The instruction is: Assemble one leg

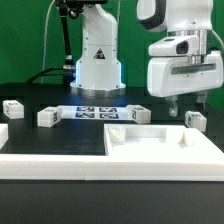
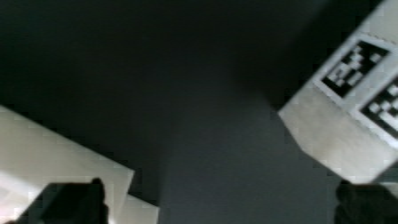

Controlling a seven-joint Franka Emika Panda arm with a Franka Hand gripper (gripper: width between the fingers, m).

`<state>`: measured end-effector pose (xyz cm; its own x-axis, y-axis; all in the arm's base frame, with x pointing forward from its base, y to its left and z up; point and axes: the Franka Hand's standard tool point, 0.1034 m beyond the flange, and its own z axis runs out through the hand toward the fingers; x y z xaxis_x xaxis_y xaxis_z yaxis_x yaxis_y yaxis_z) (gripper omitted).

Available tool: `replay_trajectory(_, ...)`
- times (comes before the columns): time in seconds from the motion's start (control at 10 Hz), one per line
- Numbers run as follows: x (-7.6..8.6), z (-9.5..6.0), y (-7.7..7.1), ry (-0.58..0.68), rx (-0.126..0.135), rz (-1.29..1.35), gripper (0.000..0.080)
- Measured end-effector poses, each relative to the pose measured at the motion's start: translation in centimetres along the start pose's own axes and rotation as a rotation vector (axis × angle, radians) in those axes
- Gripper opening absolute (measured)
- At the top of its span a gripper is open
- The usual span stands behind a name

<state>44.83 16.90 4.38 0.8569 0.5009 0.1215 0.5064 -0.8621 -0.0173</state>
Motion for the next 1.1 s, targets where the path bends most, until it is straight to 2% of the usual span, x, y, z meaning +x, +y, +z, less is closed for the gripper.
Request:
replay_trajectory(0.4,0.1,0.1,-0.6,-0.002,0.024,0.336,0.0649)
replay_trajectory(0.7,0.4,0.1,-2.5,-0.008,0.037,0.552,0.0649)
replay_trajectory(1.1,0.0,0.4,-2.8,-0.034,0.039,0.547,0.0649)
